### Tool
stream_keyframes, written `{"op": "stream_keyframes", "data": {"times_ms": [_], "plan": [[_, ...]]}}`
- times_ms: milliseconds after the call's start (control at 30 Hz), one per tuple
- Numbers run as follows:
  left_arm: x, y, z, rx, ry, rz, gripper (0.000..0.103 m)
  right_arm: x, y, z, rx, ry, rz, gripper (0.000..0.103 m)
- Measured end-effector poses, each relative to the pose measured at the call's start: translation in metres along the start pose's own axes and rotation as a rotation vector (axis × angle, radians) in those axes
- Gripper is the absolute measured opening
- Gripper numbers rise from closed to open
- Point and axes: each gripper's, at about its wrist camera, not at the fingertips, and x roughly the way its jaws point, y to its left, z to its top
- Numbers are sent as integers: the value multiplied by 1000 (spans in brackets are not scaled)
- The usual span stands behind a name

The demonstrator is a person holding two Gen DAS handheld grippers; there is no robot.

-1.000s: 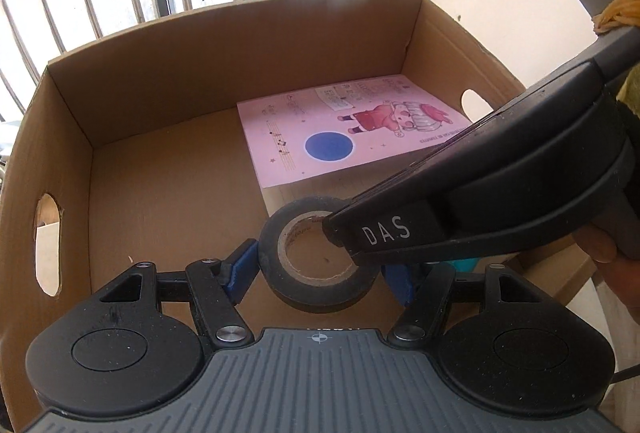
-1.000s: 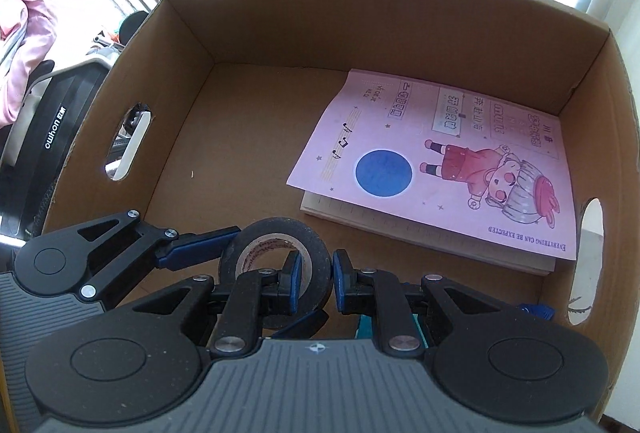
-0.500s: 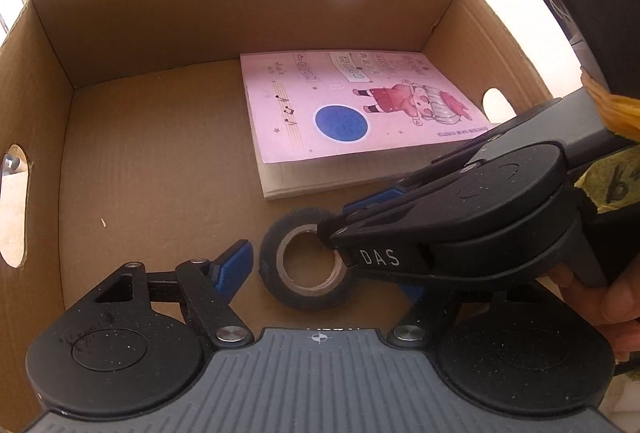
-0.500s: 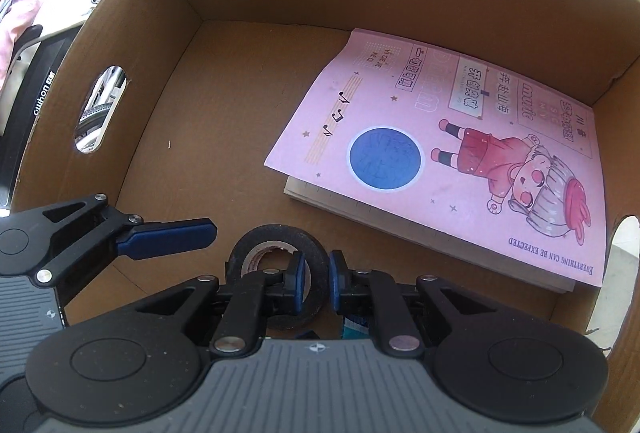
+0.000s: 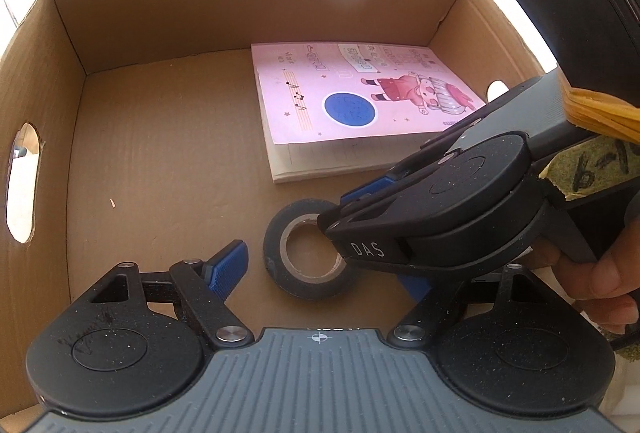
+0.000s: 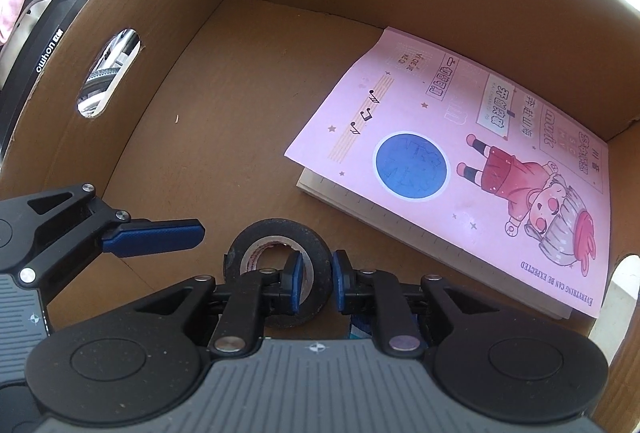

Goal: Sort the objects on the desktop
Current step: 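Lift the tape roll with the right gripper and carry it over the box, then lower the tape roll into the box and open the right gripper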

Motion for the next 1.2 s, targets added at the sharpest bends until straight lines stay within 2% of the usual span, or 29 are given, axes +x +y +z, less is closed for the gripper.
{"op": "stream_keyframes", "data": {"times_ms": [267,800,900,1000,1200], "plan": [[2,6,0,0,-6,-8,80,-3,1,-7,8,-41,-53,17],[-3,11,-2,-16,-53,22,80,-6,-3,-20,73,-75,-69,18],[-10,11,-6,-18,-82,38,81,-15,-6,-27,101,-101,-36,18],[-21,12,-11,-28,-120,50,81,-32,-6,-37,116,-165,-17,18],[-60,10,-31,-67,-281,76,82,-76,-8,-51,164,-323,23,19]]}}
